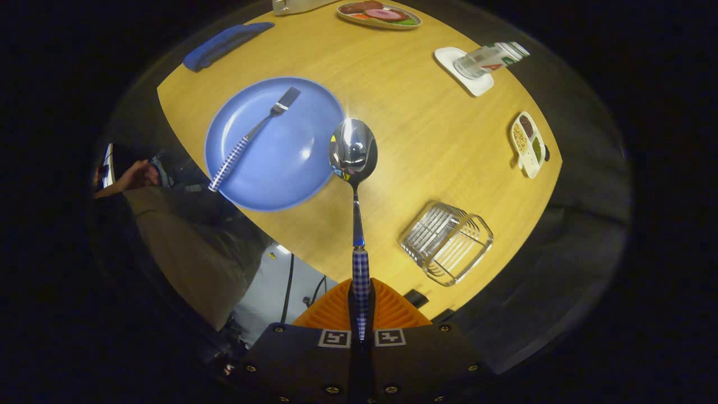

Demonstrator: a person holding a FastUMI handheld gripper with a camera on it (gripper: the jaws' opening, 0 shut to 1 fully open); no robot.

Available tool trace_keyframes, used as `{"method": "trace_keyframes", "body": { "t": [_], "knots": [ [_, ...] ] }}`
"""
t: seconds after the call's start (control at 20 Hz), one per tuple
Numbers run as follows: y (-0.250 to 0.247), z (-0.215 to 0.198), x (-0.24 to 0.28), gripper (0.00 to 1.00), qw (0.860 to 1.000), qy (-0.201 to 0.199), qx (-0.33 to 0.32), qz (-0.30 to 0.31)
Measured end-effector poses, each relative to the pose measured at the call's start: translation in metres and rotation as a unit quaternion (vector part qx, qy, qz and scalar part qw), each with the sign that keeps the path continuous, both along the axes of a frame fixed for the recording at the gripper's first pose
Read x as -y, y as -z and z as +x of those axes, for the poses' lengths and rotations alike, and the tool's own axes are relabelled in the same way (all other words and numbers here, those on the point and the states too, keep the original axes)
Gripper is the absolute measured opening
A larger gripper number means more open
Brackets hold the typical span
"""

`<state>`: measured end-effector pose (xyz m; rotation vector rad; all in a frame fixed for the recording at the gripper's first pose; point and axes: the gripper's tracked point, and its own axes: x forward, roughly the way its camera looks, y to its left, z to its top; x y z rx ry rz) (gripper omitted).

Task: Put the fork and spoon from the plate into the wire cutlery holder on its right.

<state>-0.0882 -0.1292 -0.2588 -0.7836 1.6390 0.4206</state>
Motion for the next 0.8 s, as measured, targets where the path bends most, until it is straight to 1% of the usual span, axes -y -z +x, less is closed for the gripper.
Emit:
{"method": "trace_keyframes", "body": {
  "t": [0.2,0.45,0.55,0.65,0.8],
  "knots": [
    [-0.017,-0.004,0.048,0.01,0.999,0.036,-0.004,-0.030],
    [-0.020,-0.012,0.085,0.01,0.996,0.072,-0.029,-0.051],
    [-0.024,-0.017,0.105,0.01,0.993,0.073,-0.051,-0.078],
    [-0.024,-0.011,0.124,0.01,0.990,0.065,-0.058,-0.108],
    [-0.020,-0.003,0.130,0.01,0.988,0.076,-0.071,-0.113]
  ]
}}
